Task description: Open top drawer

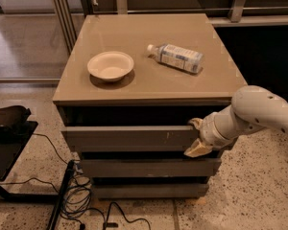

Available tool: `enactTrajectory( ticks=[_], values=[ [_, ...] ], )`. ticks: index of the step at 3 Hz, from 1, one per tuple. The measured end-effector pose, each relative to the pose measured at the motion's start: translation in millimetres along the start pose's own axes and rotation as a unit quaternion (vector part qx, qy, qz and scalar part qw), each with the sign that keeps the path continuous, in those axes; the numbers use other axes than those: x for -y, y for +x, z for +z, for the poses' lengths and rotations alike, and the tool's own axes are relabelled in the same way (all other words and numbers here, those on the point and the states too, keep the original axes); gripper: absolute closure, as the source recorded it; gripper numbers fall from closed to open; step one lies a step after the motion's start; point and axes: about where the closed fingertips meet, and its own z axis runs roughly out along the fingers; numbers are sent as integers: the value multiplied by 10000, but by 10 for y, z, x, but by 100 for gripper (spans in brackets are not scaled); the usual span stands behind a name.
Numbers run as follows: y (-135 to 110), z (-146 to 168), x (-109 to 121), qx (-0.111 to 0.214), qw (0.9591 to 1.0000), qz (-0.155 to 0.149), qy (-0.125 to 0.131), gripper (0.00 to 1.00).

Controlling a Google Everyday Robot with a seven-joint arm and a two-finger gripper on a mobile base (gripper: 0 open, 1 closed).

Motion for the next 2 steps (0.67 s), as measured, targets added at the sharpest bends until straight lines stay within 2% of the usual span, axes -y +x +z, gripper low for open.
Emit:
enactTrajectory(
  ticks=[2],
  values=[
    [-43, -77, 13, 0, 10000, 0, 0, 95]
  ],
)
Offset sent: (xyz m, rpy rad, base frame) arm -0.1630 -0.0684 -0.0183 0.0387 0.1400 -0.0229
